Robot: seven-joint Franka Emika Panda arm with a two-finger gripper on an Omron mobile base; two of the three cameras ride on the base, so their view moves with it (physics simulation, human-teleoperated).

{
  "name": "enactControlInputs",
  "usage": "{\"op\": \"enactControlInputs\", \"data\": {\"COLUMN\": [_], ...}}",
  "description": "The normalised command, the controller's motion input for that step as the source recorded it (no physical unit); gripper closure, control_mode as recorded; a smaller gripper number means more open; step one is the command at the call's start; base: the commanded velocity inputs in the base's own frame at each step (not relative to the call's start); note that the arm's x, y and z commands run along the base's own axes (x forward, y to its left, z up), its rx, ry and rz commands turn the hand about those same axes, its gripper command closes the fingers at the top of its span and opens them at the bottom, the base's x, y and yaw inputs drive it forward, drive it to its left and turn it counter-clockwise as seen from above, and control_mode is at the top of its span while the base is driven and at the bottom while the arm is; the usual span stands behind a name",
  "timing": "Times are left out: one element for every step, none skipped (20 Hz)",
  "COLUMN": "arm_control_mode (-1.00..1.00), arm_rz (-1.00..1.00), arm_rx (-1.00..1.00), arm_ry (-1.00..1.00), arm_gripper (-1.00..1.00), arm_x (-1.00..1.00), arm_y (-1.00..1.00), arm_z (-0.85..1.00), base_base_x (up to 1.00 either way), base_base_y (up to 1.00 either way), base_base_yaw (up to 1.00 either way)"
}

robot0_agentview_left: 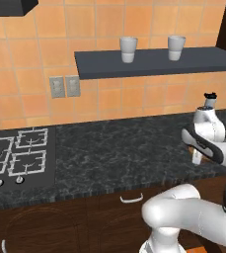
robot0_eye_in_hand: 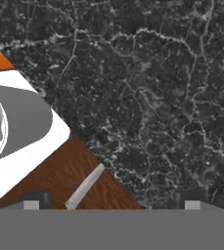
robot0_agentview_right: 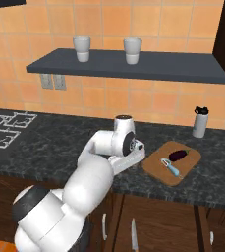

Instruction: Place the appropriate cutting tool for cutting the eggplant skin on the cutting board.

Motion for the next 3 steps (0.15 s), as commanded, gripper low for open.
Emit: {"op": "enactControlInputs", "data": {"arm_control_mode": [-1.0, -1.0, -1.0], "arm_rz": [0.0, 0.0, 0.0], "arm_rx": [-0.21, -0.21, -0.19], "arm_ry": [0.1, 0.1, 0.09], "arm_gripper": [-1.0, -1.0, -1.0], "arm_x": [0.21, 0.22, 0.23], "arm_y": [1.0, 1.0, 1.0], "arm_z": [-0.26, -0.24, -0.25], "base_base_x": [0.0, 0.0, 0.0], "base_base_y": [0.0, 0.0, 0.0], "base_base_yaw": [0.0, 0.0, 0.0]}}
